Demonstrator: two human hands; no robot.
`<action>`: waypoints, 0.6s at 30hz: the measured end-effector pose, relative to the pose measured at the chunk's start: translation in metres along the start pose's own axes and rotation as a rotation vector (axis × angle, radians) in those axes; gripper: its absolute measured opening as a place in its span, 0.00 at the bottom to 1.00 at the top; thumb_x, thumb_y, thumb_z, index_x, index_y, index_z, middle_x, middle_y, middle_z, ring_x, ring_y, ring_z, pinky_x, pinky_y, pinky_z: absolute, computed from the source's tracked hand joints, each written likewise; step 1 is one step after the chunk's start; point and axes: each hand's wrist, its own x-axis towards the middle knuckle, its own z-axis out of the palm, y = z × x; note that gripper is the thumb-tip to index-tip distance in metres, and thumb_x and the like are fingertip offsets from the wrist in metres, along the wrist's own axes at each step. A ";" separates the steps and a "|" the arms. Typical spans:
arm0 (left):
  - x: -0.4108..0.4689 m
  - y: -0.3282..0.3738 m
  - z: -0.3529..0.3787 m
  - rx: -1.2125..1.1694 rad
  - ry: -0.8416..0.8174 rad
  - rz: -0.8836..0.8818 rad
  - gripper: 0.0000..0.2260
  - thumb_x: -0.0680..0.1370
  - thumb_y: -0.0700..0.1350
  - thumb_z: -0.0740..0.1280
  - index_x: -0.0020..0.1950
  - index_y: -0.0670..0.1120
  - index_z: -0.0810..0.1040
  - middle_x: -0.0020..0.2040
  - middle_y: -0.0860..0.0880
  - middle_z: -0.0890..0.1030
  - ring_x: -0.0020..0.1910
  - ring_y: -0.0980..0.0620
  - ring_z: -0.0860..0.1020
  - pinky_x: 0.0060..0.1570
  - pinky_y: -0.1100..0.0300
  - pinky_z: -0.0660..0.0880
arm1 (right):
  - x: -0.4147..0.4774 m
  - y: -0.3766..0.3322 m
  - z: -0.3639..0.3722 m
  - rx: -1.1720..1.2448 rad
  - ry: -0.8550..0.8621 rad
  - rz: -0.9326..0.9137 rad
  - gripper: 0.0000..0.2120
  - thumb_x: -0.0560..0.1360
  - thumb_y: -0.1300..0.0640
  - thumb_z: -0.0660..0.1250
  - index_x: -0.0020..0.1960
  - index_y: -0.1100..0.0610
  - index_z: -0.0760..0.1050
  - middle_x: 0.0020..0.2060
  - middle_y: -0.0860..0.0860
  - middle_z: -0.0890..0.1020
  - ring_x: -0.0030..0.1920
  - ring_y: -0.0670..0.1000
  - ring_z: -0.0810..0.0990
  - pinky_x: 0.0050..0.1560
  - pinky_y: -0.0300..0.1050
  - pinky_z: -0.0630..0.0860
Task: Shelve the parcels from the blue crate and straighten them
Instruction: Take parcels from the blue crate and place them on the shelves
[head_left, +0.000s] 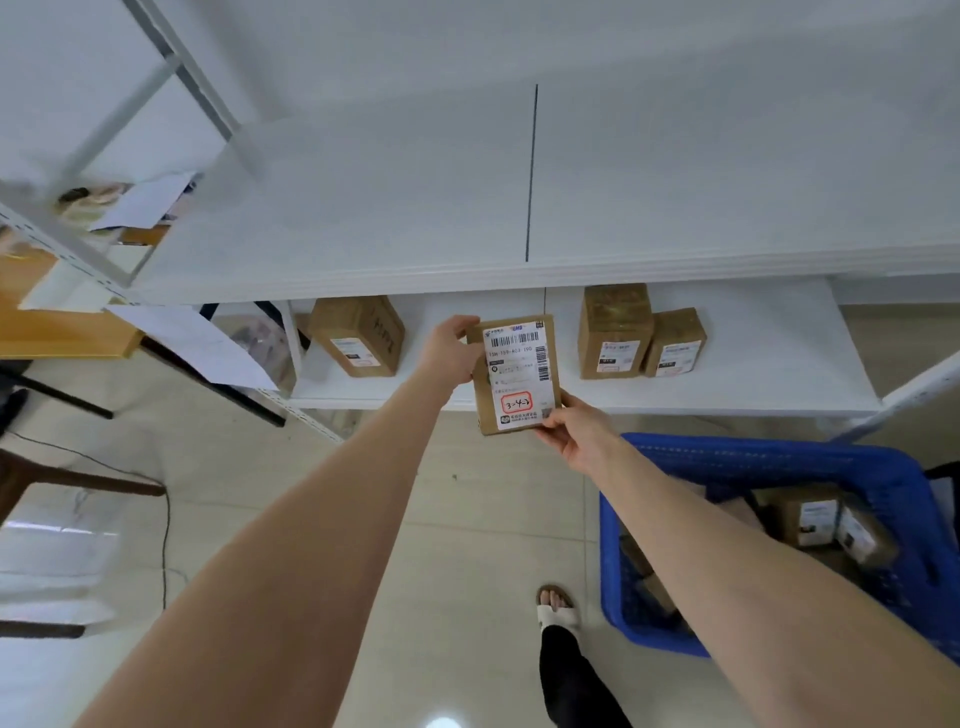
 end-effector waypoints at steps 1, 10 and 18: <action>0.013 -0.005 -0.001 0.008 -0.002 -0.014 0.22 0.77 0.33 0.61 0.71 0.45 0.69 0.69 0.47 0.72 0.50 0.48 0.75 0.52 0.53 0.77 | 0.012 -0.001 0.006 -0.007 0.009 0.009 0.30 0.74 0.77 0.57 0.72 0.56 0.68 0.58 0.60 0.81 0.57 0.57 0.81 0.50 0.47 0.80; 0.097 -0.063 -0.005 0.087 -0.019 -0.089 0.23 0.75 0.34 0.61 0.70 0.48 0.70 0.66 0.48 0.75 0.62 0.44 0.75 0.60 0.46 0.75 | 0.091 0.011 0.035 -0.049 0.088 0.102 0.31 0.74 0.78 0.56 0.73 0.57 0.67 0.60 0.60 0.79 0.58 0.59 0.80 0.57 0.50 0.78; 0.149 -0.098 -0.016 0.093 -0.043 -0.061 0.23 0.75 0.33 0.62 0.68 0.48 0.72 0.64 0.48 0.76 0.61 0.44 0.76 0.59 0.47 0.76 | 0.139 0.028 0.062 -0.024 0.153 0.112 0.30 0.74 0.77 0.59 0.72 0.56 0.68 0.59 0.59 0.80 0.56 0.58 0.81 0.51 0.48 0.80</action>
